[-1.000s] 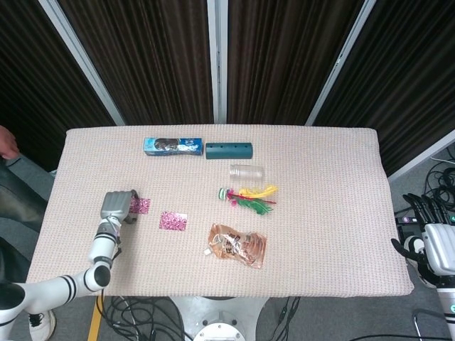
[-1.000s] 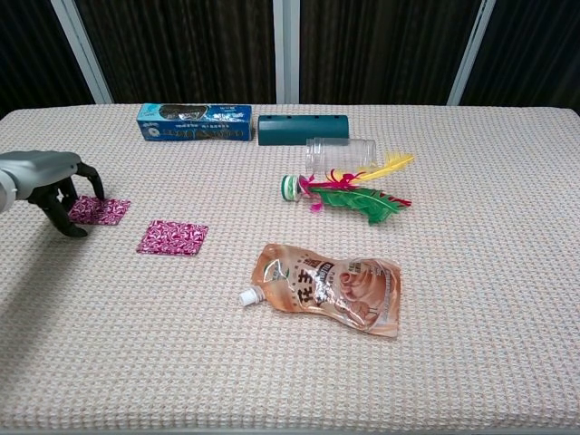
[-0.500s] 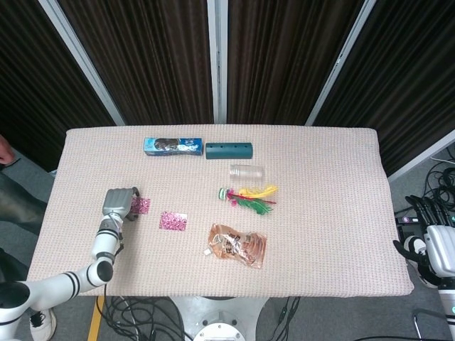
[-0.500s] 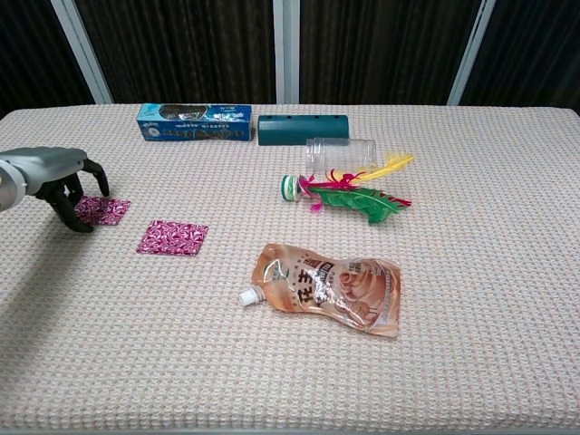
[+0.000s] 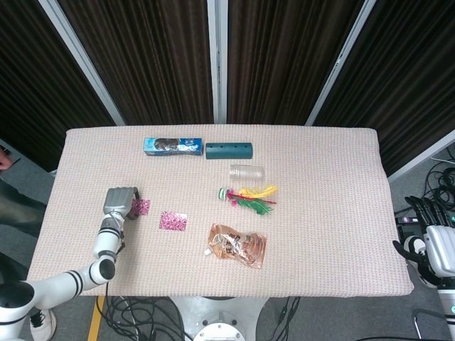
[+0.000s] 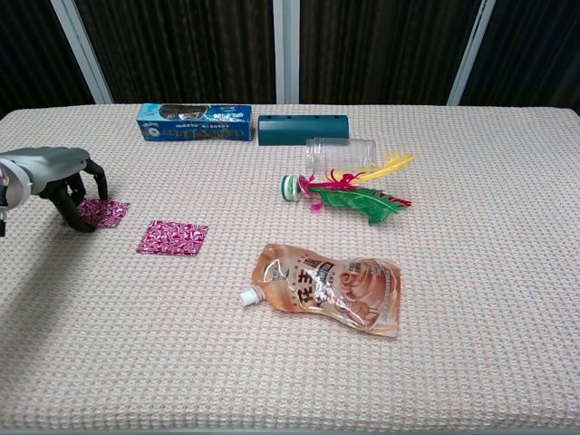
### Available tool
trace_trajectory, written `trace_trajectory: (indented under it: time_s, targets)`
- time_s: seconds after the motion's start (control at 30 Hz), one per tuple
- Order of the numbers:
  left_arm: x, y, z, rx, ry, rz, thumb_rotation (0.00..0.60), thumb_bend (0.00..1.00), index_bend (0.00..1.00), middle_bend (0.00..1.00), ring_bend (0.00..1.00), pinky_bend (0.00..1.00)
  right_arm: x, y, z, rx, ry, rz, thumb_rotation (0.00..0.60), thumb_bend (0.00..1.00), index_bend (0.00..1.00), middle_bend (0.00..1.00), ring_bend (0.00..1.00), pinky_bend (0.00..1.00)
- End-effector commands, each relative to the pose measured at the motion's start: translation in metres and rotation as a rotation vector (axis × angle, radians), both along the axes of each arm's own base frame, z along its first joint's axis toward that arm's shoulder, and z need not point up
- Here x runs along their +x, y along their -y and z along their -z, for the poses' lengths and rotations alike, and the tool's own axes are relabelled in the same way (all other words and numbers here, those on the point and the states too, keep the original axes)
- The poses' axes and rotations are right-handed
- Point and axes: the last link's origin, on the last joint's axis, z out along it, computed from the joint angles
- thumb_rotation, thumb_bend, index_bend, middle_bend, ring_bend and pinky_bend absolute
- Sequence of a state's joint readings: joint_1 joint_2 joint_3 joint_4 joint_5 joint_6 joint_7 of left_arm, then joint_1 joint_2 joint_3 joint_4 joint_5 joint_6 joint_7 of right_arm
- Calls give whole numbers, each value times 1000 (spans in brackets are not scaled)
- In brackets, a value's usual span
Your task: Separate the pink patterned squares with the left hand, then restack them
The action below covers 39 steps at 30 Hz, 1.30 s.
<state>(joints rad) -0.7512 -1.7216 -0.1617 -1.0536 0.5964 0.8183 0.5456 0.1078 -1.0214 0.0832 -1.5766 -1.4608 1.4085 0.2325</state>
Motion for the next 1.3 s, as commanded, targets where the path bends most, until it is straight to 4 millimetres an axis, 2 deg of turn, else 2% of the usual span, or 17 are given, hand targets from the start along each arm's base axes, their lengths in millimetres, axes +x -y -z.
trace_trajectory:
  time_s: [0.03,0.33,0.6,0.93,1.3]
  targets:
    - [1,0,0,2,2,4,600,251,528,881,914,984,0,0,0,0,0,-1,600,128,101,87,26,0]
    - [13,6,-7,8,24,28,600,255,527,882,915,984,2,1,0,1,0,-7,600,129,101,87,26,0]
    - [45,15,-7,1,66,50,600,255,522,881,915,984,0,1,0,2,0,-3,600,128,102,87,25,0]
    - [78,26,7,-29,89,68,600,255,521,880,914,984,-4,2,0,6,8,5,600,127,102,87,26,0]
    - [101,38,23,-50,90,43,600,255,517,880,914,985,-9,2,0,11,13,16,600,127,102,87,26,0]
